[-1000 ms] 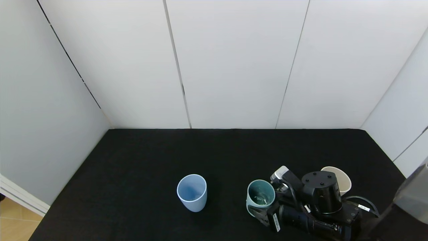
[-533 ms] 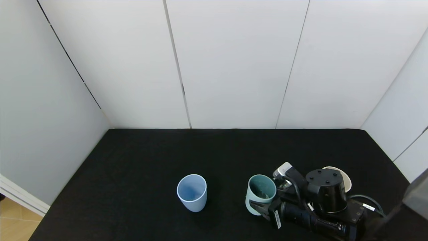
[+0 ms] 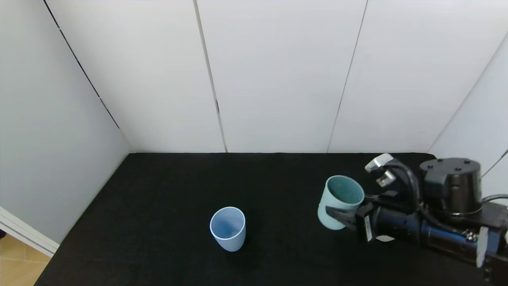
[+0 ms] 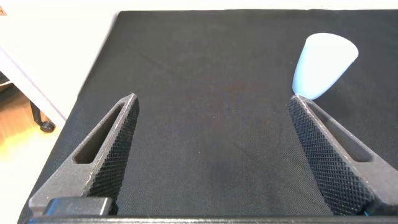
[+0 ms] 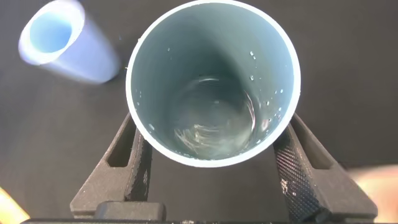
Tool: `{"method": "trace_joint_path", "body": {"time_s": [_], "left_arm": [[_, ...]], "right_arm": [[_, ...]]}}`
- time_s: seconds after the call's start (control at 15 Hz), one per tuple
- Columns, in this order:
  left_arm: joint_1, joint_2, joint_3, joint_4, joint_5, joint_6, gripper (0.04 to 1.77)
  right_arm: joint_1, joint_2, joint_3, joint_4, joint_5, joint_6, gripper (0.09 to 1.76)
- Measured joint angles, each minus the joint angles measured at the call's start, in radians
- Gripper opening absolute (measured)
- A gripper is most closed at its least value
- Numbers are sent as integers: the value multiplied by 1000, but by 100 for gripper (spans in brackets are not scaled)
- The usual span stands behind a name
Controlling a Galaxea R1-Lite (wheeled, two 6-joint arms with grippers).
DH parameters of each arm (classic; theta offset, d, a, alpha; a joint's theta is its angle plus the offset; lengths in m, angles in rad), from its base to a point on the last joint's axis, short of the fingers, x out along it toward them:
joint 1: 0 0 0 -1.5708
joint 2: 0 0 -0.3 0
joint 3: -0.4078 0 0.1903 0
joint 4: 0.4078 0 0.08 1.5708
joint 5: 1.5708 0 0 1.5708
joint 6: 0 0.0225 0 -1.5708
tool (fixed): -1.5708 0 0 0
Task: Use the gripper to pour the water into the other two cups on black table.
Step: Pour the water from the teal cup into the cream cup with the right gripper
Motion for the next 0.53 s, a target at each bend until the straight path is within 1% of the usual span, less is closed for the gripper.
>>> {"method": "trace_joint_path", "body": {"time_s": [0.07,0.2,0.27,0.33,0.53], "left_arm": [[0,0,0,0,0,0,172],[0,0,0,0,0,0,172],[0,0,0,0,0,0,172],[0,0,0,0,0,0,172],[0,0,0,0,0,0,172]], "right_arm": [[-61,-50,-46,92,10,-4,118],[-196,-129,-132,240,73,-51,118],[-269,-162,-168,298,122,-108,118],[-340,-188,-195,340,156,-192,118],[-509,-227,-231,379,189,-444,118]]}}
